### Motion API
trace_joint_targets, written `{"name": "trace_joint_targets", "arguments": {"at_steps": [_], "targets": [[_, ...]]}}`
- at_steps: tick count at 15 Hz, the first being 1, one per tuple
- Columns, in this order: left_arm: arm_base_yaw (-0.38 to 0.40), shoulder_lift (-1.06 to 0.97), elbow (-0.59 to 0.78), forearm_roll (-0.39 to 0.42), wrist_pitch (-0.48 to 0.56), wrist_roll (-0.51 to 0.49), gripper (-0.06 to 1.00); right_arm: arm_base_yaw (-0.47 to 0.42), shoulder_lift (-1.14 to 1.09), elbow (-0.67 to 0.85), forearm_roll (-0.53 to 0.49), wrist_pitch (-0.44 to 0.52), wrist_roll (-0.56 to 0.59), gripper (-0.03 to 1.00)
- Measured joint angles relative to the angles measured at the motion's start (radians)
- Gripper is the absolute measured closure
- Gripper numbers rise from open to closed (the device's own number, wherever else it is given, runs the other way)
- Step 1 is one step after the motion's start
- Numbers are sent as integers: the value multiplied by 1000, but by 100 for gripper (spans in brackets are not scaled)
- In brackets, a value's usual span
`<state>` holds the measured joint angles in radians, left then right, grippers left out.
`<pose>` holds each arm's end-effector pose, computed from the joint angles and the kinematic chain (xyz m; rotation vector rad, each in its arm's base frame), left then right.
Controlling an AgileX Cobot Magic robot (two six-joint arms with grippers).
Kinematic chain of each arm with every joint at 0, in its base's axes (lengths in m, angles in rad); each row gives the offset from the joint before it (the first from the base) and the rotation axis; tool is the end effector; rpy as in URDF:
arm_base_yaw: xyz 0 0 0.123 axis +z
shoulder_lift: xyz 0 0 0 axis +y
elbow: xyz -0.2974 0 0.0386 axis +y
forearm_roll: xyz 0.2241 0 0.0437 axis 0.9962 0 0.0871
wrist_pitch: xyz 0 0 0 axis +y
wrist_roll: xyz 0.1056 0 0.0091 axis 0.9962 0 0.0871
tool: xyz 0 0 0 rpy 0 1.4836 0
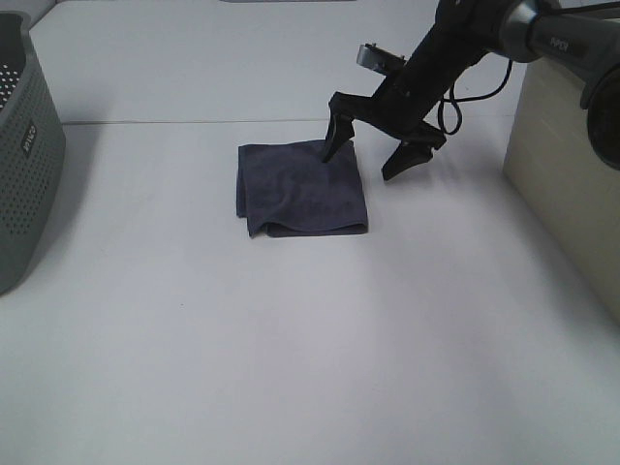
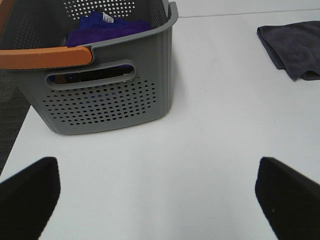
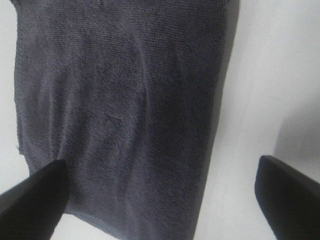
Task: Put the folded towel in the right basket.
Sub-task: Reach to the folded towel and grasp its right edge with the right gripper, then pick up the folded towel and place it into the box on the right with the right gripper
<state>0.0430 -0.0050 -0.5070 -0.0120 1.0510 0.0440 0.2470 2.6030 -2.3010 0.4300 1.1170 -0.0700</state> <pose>-0.0283 -0.0023 0.2616 0.0016 2.0228 0.0408 0.5031 0.1678 0.1229 -0.2485 2.8671 0.6245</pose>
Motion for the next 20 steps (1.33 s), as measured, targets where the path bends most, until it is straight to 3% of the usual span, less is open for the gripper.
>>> {"name": "trace_joint_targets", "arguments": {"at_steps": [5,8,11,13,14,17,20], "targets": [[0,0,0,0,0,0,-5,0,51,-22,40,-34,-7,2],[0,0,0,0,0,0,-5,8,85,-28,155,-69,-7,7],[0,0,0,0,0,0,-5,63,130,-36,227,-140,-6,33],[0,0,0,0,0,0,-5,94,148,-36,235,-179,-4,73],[0,0,0,0,0,0,-5,101,152,-36,234,-194,-3,89],[0,0,0,0,0,0,-5,104,141,-36,224,-168,-4,91],[0,0,0,0,0,0,-5,97,49,-16,120,-56,-42,91]]}}
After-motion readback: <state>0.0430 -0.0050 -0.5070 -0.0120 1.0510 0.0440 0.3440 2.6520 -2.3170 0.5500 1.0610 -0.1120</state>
